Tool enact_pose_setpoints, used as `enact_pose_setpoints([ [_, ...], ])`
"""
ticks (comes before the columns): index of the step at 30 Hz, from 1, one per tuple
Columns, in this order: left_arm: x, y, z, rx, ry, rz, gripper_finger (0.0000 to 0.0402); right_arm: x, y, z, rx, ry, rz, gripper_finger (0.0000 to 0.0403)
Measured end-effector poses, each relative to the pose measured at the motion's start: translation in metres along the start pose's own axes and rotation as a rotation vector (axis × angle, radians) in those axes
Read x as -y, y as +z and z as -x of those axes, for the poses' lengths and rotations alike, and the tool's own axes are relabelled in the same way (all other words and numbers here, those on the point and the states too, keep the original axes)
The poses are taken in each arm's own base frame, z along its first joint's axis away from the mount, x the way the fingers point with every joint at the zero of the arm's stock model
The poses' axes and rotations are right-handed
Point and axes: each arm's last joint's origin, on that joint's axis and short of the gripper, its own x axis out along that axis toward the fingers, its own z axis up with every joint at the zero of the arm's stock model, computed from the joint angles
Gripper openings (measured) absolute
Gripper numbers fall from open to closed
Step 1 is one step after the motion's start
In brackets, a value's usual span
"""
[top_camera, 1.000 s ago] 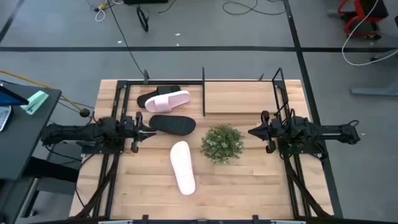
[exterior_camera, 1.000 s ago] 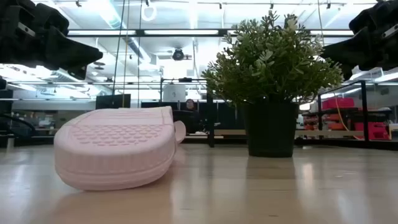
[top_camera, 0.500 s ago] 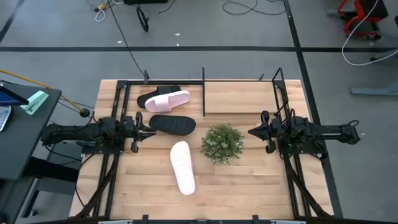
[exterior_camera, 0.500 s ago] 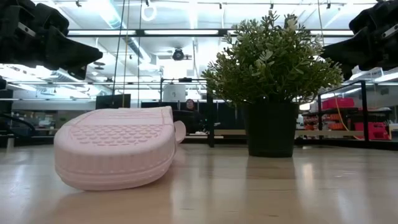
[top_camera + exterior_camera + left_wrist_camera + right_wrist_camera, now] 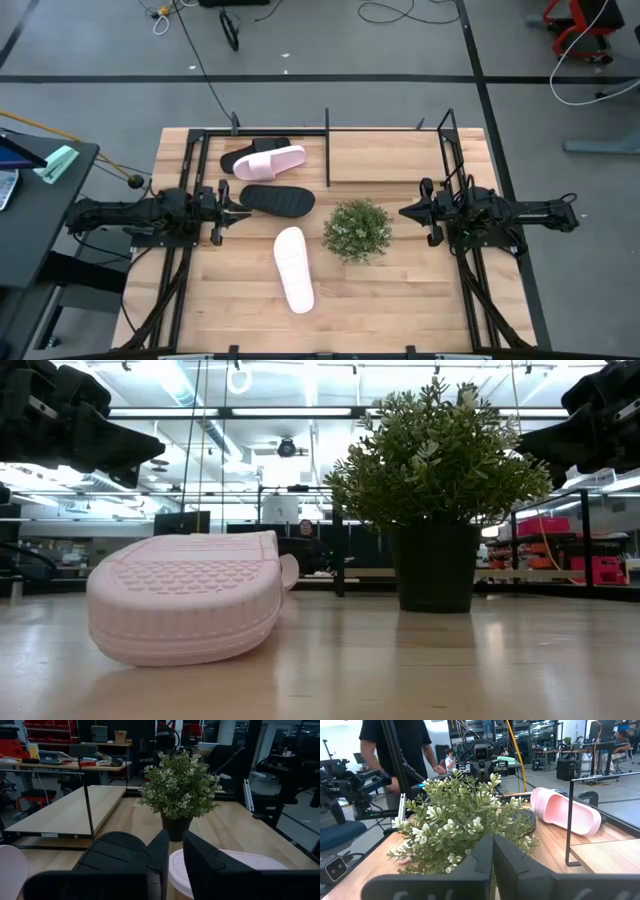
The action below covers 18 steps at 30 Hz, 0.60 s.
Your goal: Pick and place slides into the shelf
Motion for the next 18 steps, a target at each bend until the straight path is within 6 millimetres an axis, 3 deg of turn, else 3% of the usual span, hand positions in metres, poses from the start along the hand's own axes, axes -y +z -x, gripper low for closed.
enact_pose_setpoints([
  [18, 0.0000, -0.0001, 0.0000, 0.000, 0.000, 0.000, 0.0062, 0.0000, -0.0001, 0.0000, 0.000, 0.000, 0.000, 0.0018],
])
